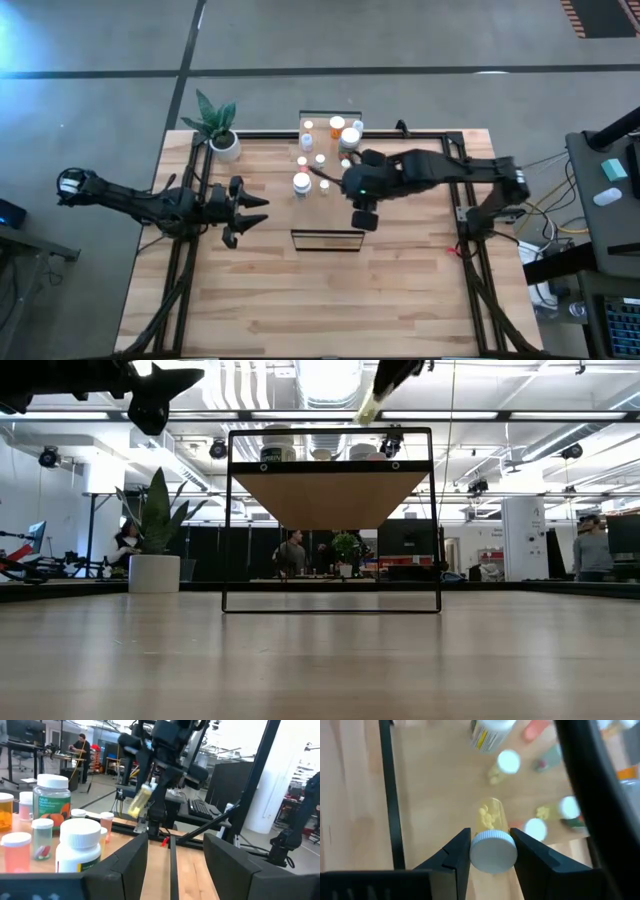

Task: Pick and place medicine bottles onto shelf by color
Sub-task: Put the yellow pill bottle on the shelf

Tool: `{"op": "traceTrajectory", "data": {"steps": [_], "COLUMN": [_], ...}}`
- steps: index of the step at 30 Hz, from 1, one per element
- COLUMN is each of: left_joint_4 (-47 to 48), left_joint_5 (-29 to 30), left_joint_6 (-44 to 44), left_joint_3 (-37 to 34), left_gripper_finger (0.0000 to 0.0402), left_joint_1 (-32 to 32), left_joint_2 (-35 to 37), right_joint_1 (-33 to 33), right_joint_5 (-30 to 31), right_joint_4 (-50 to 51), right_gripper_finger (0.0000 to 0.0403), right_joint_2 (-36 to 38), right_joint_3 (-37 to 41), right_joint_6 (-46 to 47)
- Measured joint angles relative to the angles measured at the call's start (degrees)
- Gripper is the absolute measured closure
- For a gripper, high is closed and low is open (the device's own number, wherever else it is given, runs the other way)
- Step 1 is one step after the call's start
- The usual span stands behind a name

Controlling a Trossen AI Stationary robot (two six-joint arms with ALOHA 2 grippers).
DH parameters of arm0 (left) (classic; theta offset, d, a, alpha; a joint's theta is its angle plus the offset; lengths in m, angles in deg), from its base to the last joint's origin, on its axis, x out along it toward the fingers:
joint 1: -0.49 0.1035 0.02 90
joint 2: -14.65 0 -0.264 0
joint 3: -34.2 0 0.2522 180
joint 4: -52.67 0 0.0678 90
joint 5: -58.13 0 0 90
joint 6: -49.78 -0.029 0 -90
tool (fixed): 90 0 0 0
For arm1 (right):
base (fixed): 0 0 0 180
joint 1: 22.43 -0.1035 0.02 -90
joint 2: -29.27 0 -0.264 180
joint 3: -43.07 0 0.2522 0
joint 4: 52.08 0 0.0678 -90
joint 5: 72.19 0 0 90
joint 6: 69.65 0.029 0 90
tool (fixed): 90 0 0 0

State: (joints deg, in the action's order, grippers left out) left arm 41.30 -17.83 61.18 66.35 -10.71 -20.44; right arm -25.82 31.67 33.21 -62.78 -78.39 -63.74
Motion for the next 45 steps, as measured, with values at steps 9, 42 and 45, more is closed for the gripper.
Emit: {"op": "traceTrajectory", "data": {"steps": [9, 42, 45], "left_joint_4": [0.1, 2.2, 2.2], "left_joint_5": [0.0, -0.6, -0.6], "left_joint_6": [0.1, 0.2, 0.2], "left_joint_3": [0.0, 0.0, 0.0], "left_gripper_finger": [0.0226, 0.0226, 0.0226], "left_joint_1": [0.0, 0.0, 0.0], "left_joint_2": [-0.3, 0.7, 0.9], "right_joint_1": [2.2, 6.2, 6.2], "right_joint_5": [-3.5, -6.8, -6.8], "right_joint_4": [13.3, 12.0, 11.8], "right_gripper_finger": [0.0269, 0.0261, 0.0262], "right_joint_2": [-9.4, -11.2, -11.2], "right_joint_3": [-10.7, -11.0, -10.9], "right_joint_6": [-1.1, -2.9, -2.9]}}
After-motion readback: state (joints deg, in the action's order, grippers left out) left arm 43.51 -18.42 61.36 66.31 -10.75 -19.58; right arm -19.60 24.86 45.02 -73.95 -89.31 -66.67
